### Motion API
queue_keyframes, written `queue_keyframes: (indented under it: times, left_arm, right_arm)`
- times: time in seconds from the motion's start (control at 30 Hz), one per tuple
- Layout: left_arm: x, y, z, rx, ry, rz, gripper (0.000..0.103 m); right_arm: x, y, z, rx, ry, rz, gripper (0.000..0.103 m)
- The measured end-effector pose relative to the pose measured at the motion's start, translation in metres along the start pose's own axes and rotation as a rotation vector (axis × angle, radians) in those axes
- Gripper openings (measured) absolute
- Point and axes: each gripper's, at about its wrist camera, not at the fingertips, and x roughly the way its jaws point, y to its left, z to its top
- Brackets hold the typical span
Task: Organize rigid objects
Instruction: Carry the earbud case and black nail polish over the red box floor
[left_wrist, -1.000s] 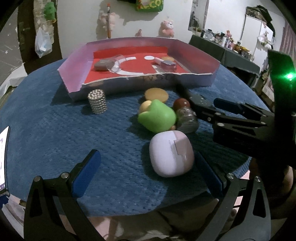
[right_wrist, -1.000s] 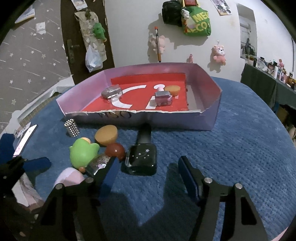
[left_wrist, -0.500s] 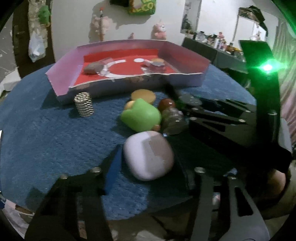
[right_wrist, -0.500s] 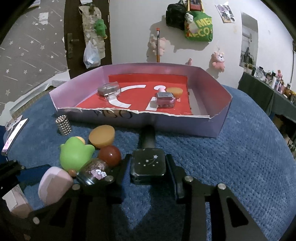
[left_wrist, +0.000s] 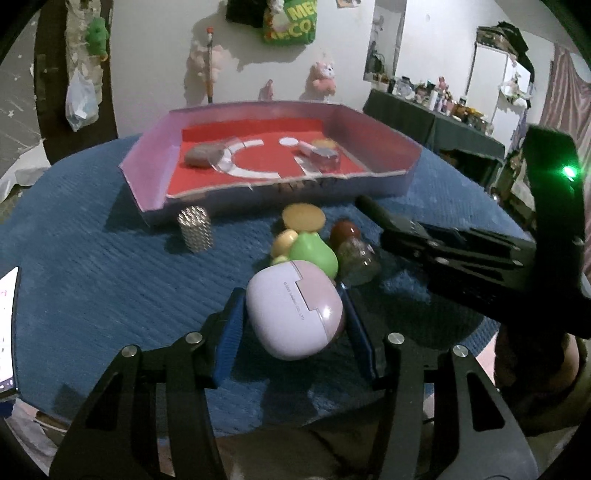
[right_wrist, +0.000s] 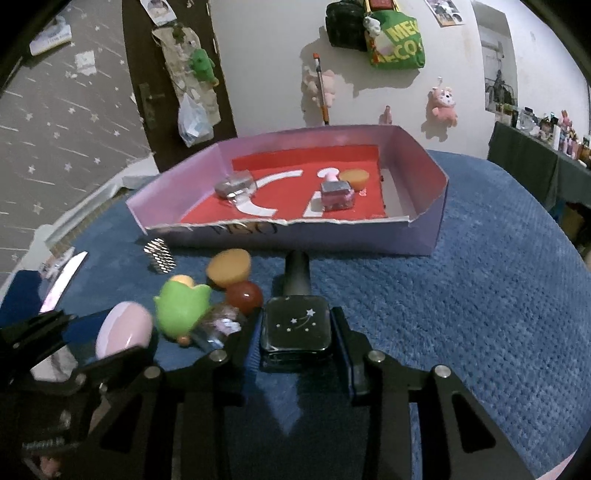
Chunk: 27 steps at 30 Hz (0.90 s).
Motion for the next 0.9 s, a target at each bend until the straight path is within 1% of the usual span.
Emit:
queue_keyframes:
  times: [0.17, 0.4, 0.9]
  left_arm:
    - [-0.007, 0.009, 0.008, -0.014, -0.029, 0.015, 0.05]
    - [-0.013, 0.023, 0.017, -0.038, -0.06, 0.029, 0.05]
    - [-0.011, 0.035, 0.028, -0.055, -0.076, 0.05, 0.05]
  right_arm:
    - [-0.017, 0.007, 0.008, -0.01, -0.037, 0.028, 0.038]
    - [-0.032, 0.015, 0.016, -0.025, -0.077, 0.044, 0.038]
    - [-0.032, 0.013, 0.02, -0.021, -0.076, 0.058, 0.038]
